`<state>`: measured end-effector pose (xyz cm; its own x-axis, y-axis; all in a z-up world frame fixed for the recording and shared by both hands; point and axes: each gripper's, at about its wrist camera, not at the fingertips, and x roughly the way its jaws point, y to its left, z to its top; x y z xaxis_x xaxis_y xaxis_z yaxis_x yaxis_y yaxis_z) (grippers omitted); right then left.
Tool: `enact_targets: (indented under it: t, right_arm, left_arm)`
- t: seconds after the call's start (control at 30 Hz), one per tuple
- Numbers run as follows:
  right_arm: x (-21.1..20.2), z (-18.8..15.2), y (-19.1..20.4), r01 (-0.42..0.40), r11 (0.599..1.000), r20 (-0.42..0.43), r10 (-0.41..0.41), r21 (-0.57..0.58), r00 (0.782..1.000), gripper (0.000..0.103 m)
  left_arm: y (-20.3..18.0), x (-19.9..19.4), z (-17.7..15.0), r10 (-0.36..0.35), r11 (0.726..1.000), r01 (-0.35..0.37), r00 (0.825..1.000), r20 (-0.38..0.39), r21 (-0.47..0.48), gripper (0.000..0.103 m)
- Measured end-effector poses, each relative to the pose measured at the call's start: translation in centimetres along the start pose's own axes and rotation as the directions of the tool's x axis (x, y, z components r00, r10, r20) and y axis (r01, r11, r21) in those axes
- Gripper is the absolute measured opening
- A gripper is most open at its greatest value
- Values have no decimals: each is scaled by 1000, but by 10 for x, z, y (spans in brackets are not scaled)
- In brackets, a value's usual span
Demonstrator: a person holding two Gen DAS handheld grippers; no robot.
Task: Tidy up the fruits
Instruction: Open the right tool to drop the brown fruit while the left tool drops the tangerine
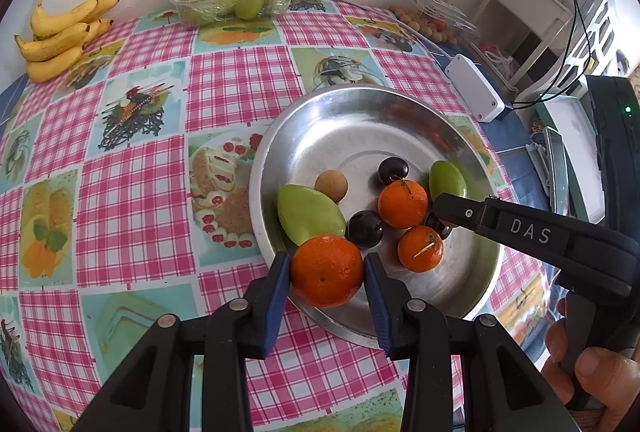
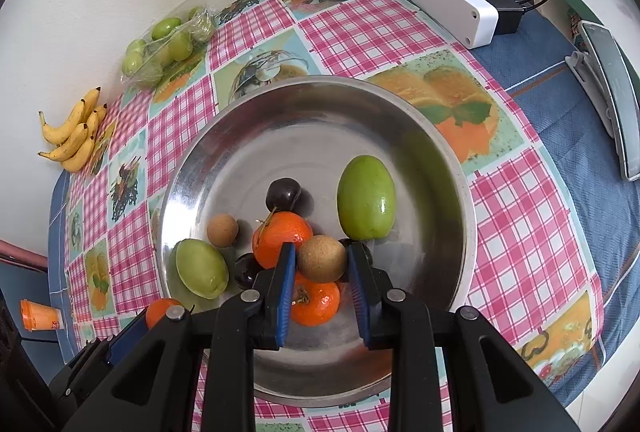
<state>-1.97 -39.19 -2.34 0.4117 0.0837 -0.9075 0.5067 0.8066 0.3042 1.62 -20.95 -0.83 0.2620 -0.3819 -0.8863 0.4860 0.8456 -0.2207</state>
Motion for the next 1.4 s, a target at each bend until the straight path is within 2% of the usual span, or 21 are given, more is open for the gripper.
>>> enact_targets:
  t: [0.47,0.6,0.73,0.8,0.9,1.03,1.2,1.4]
  right_arm:
    - [-3,1,1,7,1000,8,-7,-4,1000,28]
    - [-6,2,2,8,1000,17,-8,-6,1000,29]
    - [-10,3,3,4,1000,29,-3,-11,1000,29]
    - [-11,3,4,1,1000,33,-1,-15,999,30]
    - [-11,3,5,3,1000,32,-2,-23,999,29]
    - [-10,3,9,6,999,30,-5,-41,1000,29]
    - [-10,1,18,11,997,32,-9,-74,999,29]
    - [-10,-2,32,14,992,33,-10,-126,999,29]
  left_arm:
    - [1,2,1,-22,1000,22,1000,-2,-7,41]
    - [2,-2,3,-34,999,34,999,9,-15,47]
    - [9,-9,6,-27,999,28,999,29,-38,48]
    - [15,-13,8,-8,998,11,999,43,-60,48]
    - [27,-19,11,72,994,-66,995,61,-92,50]
    - [55,-20,11,162,971,-152,986,41,-183,51]
    - [85,-20,7,189,944,-177,982,15,-279,55]
    - [101,-21,6,190,926,-180,982,-2,-333,59]
